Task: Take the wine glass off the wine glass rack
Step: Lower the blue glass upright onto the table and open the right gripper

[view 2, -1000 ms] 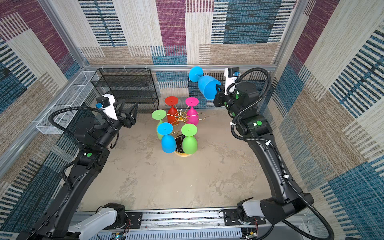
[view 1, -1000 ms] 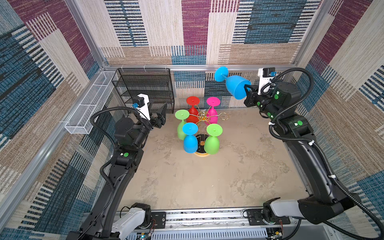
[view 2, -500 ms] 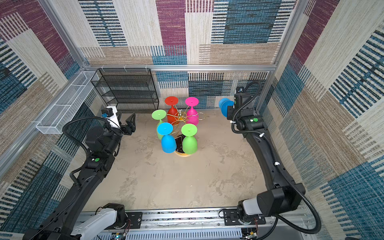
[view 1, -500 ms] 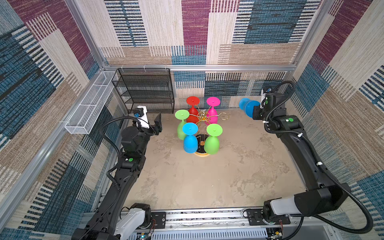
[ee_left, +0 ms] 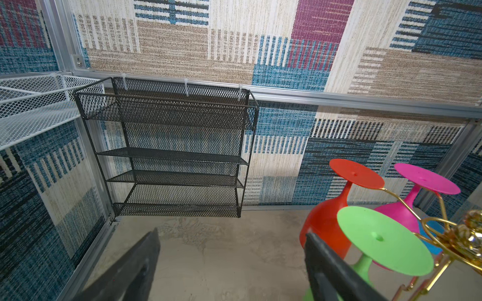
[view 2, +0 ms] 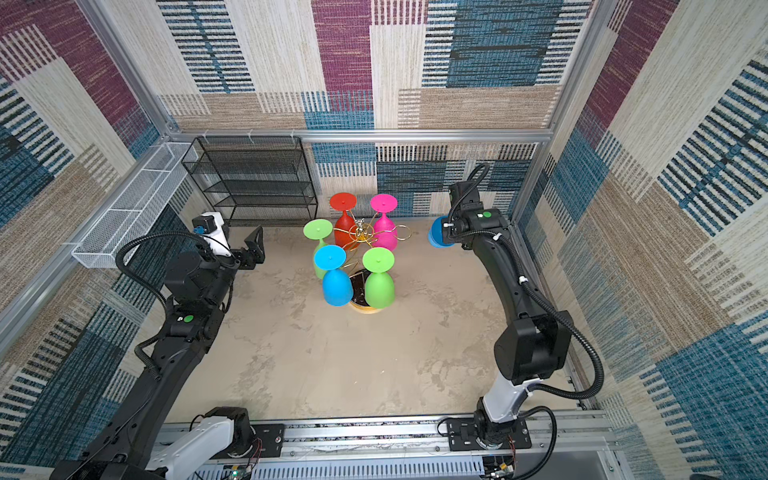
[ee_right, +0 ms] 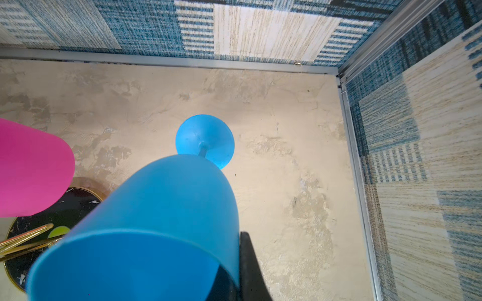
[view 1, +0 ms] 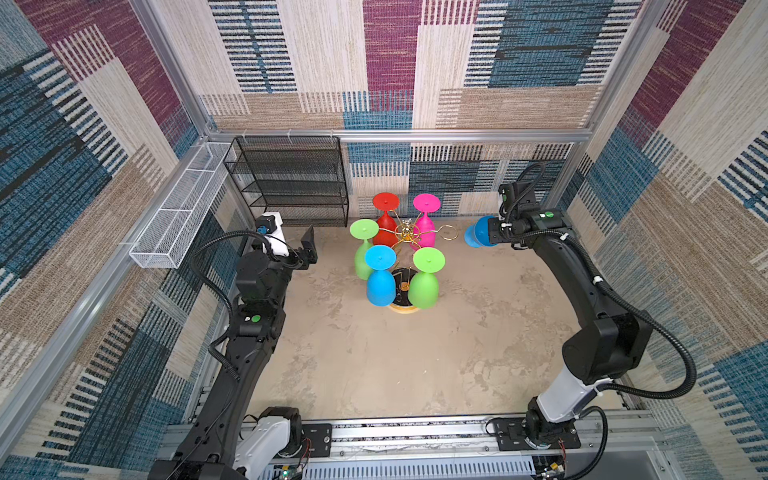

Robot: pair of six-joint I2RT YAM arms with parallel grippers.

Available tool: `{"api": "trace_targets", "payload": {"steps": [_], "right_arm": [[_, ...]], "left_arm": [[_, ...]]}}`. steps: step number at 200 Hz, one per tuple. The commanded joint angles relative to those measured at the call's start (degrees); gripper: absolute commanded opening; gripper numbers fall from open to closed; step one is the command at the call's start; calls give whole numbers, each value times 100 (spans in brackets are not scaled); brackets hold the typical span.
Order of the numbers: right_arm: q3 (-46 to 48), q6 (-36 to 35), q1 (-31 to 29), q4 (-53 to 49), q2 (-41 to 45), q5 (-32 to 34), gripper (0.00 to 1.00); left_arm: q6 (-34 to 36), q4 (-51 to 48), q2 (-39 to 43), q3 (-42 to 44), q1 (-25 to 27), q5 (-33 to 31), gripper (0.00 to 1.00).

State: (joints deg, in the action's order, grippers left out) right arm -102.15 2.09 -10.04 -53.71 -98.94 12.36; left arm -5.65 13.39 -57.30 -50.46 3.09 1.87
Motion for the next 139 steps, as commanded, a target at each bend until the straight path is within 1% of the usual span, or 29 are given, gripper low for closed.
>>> {"api": "trace_targets", "payload": {"steps": [1, 41, 56, 86, 139], "right_arm": [[-206, -30, 2, -265, -262, -204, 0], [-603, -87, 3, -546, -841, -182, 0], [-757, -86, -6, -648, -1052, -274, 0], [-921, -94, -26, -666, -1351, -374, 0], [-1497, -124, -49, -961, -1903, -367, 0]], "left_arm": [[-153, 21, 29, 23, -61, -58, 97], [-174, 76, 48, 81, -111, -32, 98], [-147, 94, 61, 97, -120, -50, 99], [-147, 111, 54, 111, -142, 51, 99], [-149, 99, 21, 105, -159, 153, 99]]}}
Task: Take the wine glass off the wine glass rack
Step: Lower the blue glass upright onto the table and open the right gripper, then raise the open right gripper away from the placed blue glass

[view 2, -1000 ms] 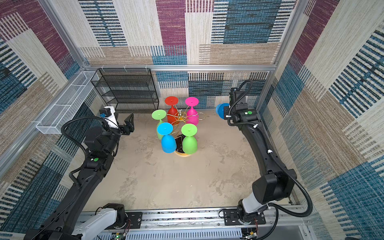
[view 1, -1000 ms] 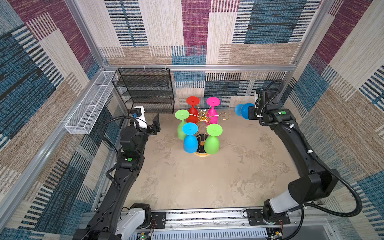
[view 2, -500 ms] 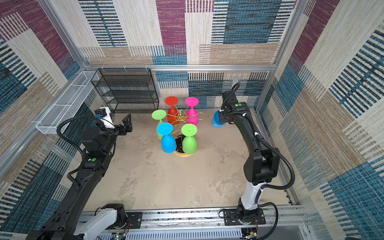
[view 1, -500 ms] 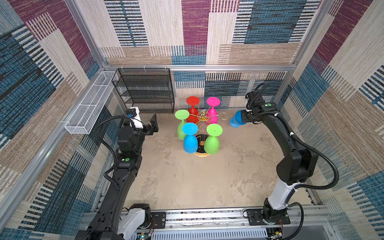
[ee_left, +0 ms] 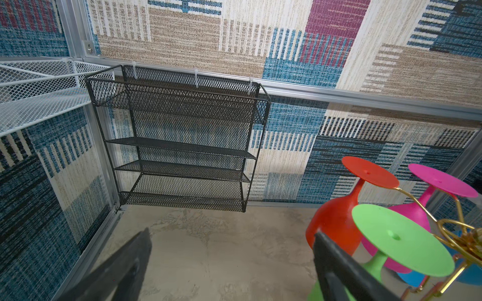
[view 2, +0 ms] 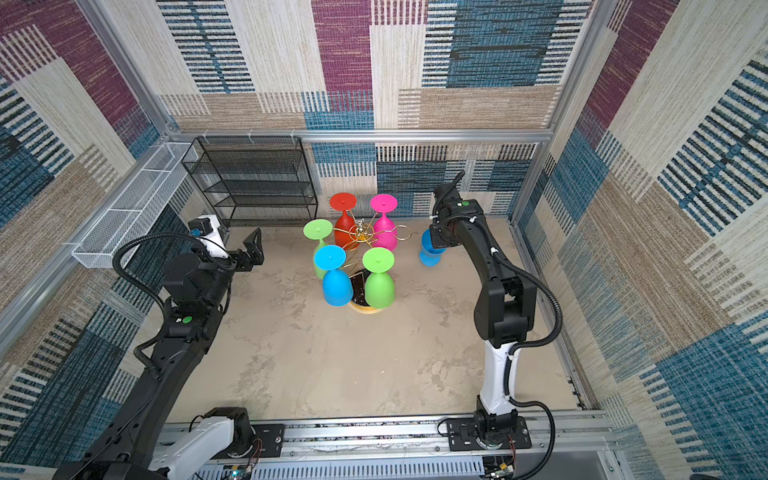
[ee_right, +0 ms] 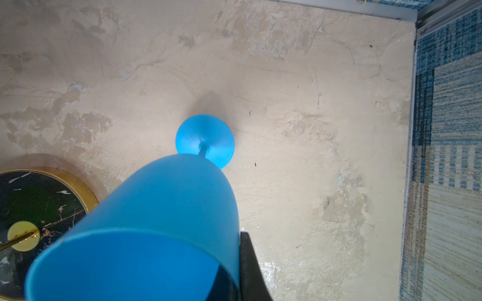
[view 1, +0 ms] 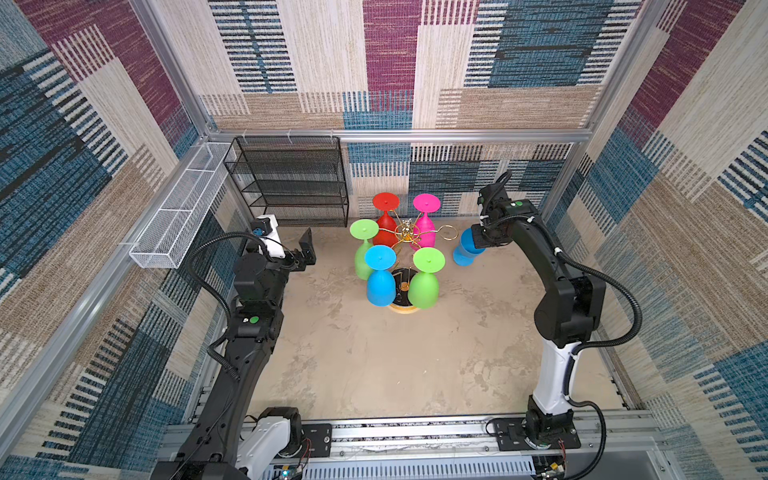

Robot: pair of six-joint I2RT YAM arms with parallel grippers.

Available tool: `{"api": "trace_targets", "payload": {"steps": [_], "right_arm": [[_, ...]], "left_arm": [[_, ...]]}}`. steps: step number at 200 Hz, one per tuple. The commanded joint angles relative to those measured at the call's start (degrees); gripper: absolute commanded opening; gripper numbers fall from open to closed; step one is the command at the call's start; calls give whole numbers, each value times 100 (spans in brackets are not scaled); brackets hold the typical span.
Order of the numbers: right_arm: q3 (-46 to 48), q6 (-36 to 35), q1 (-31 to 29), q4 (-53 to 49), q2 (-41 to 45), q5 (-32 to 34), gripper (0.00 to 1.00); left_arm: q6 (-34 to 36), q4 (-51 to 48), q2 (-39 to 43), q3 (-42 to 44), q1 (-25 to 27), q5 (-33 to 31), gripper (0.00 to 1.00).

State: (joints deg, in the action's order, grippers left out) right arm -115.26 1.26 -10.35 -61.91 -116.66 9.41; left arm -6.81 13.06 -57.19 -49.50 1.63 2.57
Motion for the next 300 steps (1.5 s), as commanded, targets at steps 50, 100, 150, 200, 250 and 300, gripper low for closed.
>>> {"api": "trace_targets", "payload": {"steps": [50, 100, 150, 200, 250, 300], "right_arm": [[-472, -72, -55, -258, -429, -188, 0], [-622, -88, -77, -314, -601, -207, 1], [-714, -88, -75, -287, -652, -263, 14], [-1257, -95, -73, -298, -769, -412, 18], [-1967, -100, -76, -476, -1074, -578, 24], [-1856, -8, -46, 153, -326, -1277, 35]], "left_arm": [[-18, 131, 29, 5, -30, 107, 98], [-18, 118, 23, 12, -46, 152, 98], [-5, 117, -3, 9, -54, 175, 98], [-5, 100, -14, 8, -55, 166, 98], [4, 92, -15, 6, -52, 165, 98], [22, 100, -2, 9, -57, 144, 98]]}}
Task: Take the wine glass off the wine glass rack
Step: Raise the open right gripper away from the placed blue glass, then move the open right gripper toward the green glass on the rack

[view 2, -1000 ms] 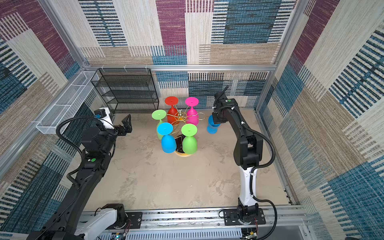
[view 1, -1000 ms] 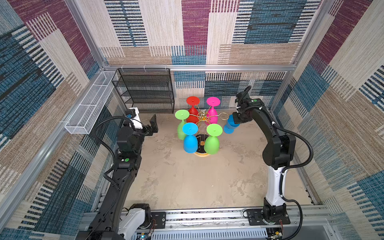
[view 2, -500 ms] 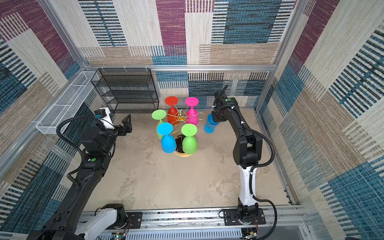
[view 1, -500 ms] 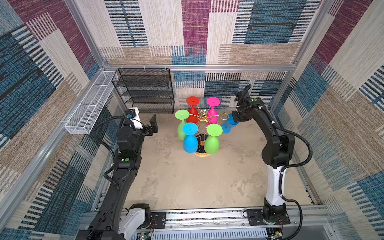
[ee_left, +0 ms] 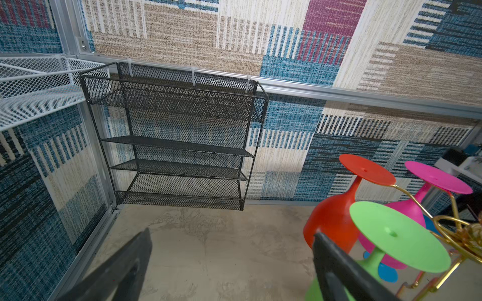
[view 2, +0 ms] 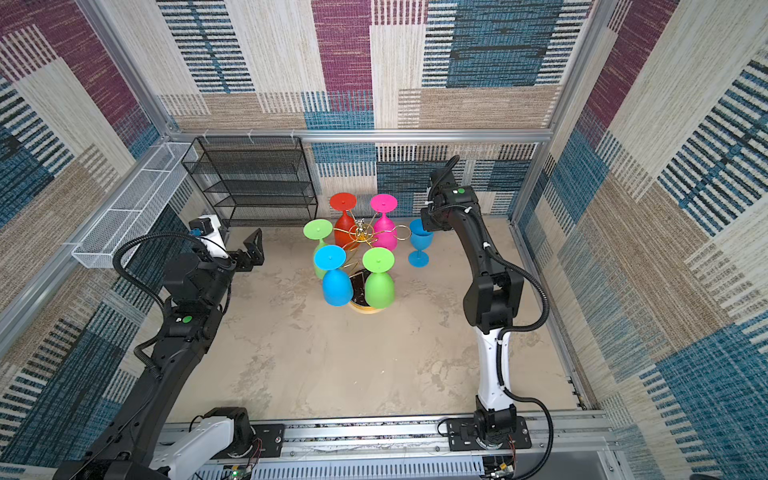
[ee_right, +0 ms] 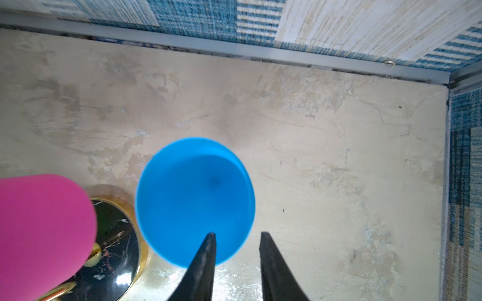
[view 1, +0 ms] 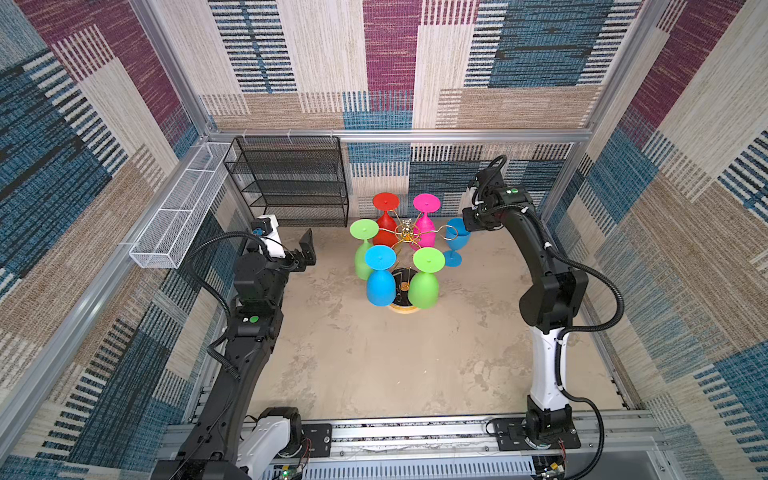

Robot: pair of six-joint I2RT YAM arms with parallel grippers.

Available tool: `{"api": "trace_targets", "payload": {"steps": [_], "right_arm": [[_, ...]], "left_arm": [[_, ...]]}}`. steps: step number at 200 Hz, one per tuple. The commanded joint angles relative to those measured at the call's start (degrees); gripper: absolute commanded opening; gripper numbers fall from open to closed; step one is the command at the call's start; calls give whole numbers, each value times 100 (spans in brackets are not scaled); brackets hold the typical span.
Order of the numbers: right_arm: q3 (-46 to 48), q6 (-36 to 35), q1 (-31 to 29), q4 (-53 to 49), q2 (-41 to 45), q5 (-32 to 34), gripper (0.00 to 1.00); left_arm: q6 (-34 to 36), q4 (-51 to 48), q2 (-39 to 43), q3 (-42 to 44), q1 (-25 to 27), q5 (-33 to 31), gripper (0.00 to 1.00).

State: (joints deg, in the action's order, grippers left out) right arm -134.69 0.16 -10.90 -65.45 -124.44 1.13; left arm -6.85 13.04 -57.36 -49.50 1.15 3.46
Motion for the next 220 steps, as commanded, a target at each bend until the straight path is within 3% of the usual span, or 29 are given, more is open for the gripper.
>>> {"api": "trace_targets", "payload": {"steps": [1, 32, 75, 107, 125, 172, 198, 220], "right_arm": [[103, 104, 9, 525, 476, -457, 35], [898, 275, 39, 1228, 1448, -781, 39], [3396, 757, 70, 2775, 3698, -1596, 44], [5046, 1265, 98, 3173, 5293, -2188, 45], [5806, 1680, 103, 3452, 5960, -2890, 46], [7168, 3173, 99, 4803, 6650, -4745, 46], [7525, 3442, 99, 5088, 6792, -4691, 46], [7814, 3697, 79, 5413, 6729, -5030, 45]], "left_arm": [[26, 102, 20, 9, -9, 56, 98], [44, 85, 58, 8, -8, 34, 98], [37, 113, 156, 19, -18, 23, 98], [13, 111, 244, 29, -18, 24, 97], [-9, 135, 293, 42, -17, 59, 97], [-9, 216, 399, 104, -18, 34, 97], [-18, 208, 367, 94, -13, 49, 97], [-35, 216, 342, 100, -14, 58, 97]]}}
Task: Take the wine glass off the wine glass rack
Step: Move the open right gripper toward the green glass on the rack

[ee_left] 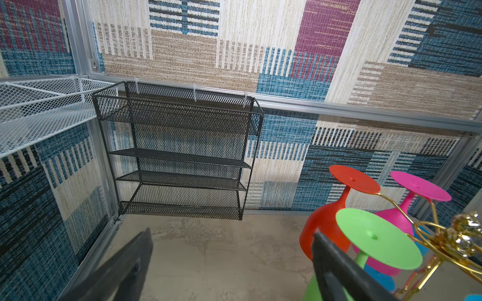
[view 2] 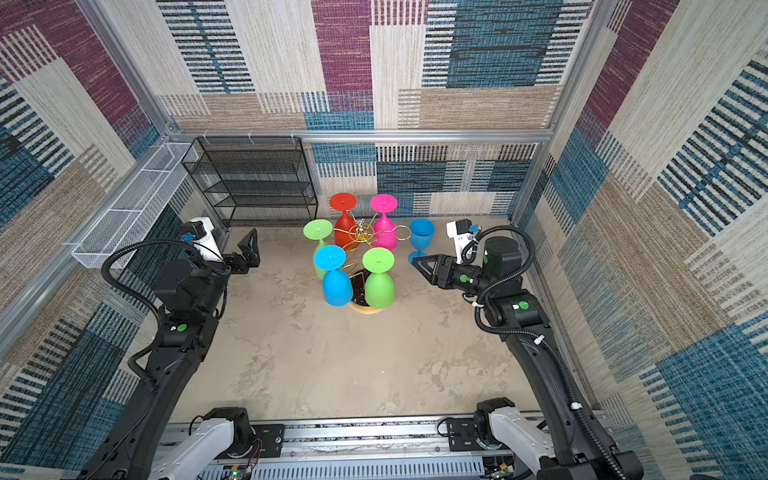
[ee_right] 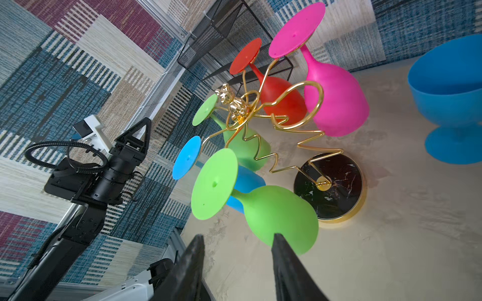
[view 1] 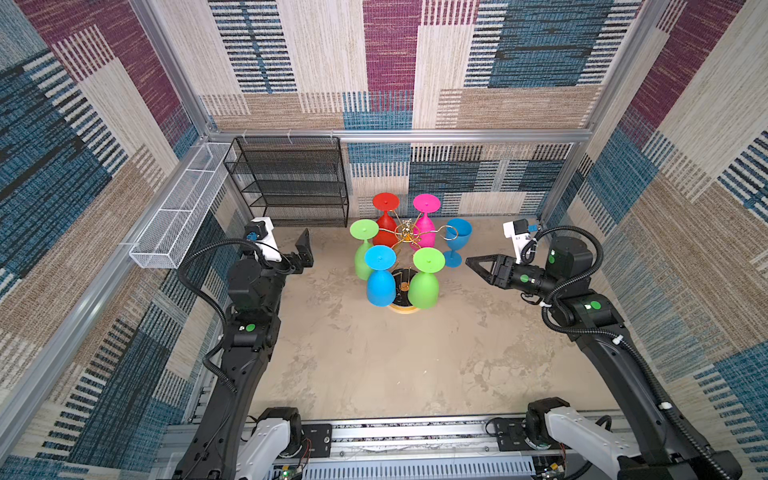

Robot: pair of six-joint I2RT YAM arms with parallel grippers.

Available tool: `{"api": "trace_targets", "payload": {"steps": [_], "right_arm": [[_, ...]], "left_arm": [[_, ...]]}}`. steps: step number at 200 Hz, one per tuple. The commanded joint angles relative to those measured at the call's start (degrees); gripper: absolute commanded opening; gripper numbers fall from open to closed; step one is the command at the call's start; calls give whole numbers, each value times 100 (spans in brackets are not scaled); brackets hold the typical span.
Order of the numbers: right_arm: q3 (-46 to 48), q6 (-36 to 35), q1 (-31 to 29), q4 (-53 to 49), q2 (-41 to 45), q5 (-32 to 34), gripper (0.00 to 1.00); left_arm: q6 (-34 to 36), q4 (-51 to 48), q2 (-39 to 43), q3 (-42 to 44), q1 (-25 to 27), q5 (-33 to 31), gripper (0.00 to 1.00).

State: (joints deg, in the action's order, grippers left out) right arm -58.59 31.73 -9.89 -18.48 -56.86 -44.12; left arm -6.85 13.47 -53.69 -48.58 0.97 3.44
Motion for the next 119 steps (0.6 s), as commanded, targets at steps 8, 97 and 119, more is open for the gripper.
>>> {"api": "trace_targets", "payload": {"steps": [8, 97, 119], "right_arm": [[253, 554, -37, 728, -47, -500, 45], [226, 706, -401, 1157, -588, -585, 46], [127, 733, -510, 1250, -766, -611, 46]], "left_arm": [[-40, 173, -42, 8, 4, 81, 97], [-75, 202, -115, 24, 4, 148, 97], [-88, 199, -115, 15, 0, 159, 97]]}}
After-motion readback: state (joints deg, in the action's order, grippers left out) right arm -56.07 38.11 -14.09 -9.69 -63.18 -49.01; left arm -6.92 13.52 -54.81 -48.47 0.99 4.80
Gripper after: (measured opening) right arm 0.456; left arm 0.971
